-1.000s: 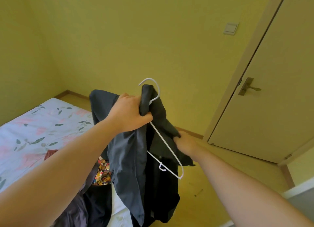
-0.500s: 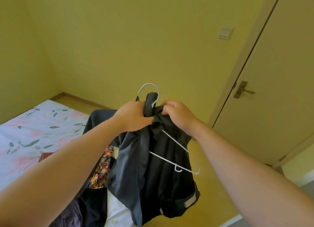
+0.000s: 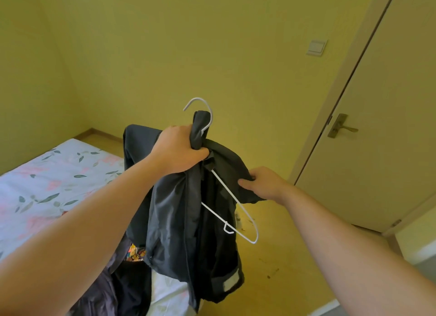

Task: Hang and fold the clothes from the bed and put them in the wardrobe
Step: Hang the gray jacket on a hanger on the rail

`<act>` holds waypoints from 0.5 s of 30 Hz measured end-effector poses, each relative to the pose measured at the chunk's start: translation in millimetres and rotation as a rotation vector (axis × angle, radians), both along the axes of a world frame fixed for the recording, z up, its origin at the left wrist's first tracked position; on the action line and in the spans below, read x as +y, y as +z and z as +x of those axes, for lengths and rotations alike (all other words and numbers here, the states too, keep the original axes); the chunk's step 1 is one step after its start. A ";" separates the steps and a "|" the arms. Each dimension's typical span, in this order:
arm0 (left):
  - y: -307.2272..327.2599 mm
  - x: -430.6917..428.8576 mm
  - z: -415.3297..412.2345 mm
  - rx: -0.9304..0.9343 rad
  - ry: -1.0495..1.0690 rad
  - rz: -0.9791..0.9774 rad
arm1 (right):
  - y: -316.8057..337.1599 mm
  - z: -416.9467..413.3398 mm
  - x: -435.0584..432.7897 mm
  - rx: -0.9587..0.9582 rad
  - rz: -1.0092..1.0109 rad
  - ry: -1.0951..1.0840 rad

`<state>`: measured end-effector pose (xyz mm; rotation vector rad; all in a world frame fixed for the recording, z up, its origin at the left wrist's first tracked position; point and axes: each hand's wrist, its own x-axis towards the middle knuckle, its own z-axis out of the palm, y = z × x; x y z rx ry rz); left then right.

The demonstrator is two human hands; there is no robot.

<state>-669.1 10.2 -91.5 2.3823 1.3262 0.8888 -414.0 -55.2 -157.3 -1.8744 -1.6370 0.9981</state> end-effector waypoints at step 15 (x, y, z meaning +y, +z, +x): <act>-10.5 22.4 -36.8 0.144 0.281 0.184 | 50.8 3.6 9.2 -0.700 0.410 0.061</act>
